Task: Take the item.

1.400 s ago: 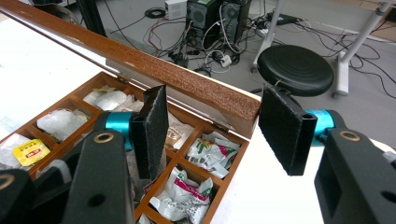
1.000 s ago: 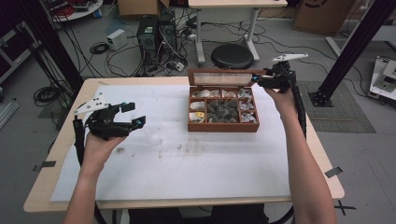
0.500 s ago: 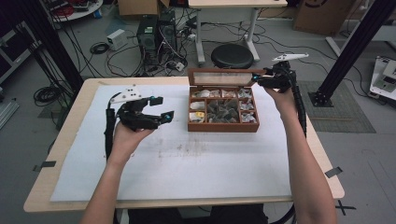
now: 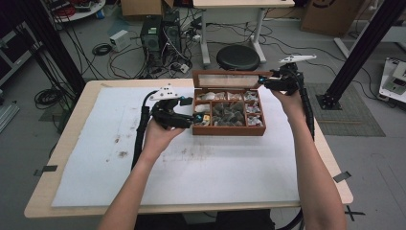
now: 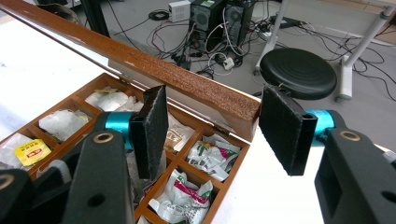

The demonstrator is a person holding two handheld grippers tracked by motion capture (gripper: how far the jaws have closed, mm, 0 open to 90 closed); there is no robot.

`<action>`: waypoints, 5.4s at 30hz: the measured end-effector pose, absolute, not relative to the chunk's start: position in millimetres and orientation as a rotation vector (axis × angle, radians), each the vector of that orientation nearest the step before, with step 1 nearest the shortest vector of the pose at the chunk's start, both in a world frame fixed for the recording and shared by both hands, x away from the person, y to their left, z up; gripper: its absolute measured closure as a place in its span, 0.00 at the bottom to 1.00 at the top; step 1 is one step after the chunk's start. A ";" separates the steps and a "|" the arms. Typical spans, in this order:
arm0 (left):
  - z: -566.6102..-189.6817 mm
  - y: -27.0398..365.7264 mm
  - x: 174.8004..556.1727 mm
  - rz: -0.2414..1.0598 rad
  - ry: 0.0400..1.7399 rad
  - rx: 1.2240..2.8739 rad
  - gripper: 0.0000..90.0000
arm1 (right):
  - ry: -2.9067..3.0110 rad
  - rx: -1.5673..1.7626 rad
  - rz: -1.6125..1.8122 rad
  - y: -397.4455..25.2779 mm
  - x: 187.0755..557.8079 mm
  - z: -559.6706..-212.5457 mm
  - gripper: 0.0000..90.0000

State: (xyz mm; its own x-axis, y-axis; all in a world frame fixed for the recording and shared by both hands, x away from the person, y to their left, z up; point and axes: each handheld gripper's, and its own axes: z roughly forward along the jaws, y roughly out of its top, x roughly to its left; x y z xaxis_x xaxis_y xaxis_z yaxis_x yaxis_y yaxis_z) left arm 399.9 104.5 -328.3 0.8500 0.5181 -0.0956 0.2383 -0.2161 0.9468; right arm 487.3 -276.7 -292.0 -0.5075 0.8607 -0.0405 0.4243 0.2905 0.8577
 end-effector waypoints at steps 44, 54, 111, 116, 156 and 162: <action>-391.6 -3.6 463.6 0.299 0.757 2.055 0.53 | 2.068 1.149 1.135 -276.7 486.6 -292.3 0.48; -394.7 -17.2 470.3 0.373 0.818 2.136 0.66 | 2.071 1.148 1.133 -276.8 486.2 -292.4 0.48; -402.5 -28.9 473.7 0.435 0.797 2.182 0.95 | 2.068 1.150 1.136 -276.8 486.2 -292.7 0.48; -401.8 -26.4 474.7 0.423 0.798 2.175 0.99 | 2.069 1.149 1.137 -276.8 486.3 -292.8 0.48; -345.4 12.5 446.8 0.383 0.675 1.981 0.99 | 2.056 1.159 1.128 -274.9 486.1 -292.6 0.47; -333.8 25.0 438.6 0.392 0.658 1.977 1.00 | 2.050 1.164 1.132 -274.6 486.4 -292.7 0.47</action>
State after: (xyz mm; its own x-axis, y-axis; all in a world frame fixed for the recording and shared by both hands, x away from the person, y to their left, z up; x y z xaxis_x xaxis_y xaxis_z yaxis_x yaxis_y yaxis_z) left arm 438.6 25.0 -333.8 0.8013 0.5983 -0.0019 0.2825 -0.3755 0.8827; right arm 486.4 -274.6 -292.7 -0.4953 0.8681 -0.0343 0.4335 0.2812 0.8562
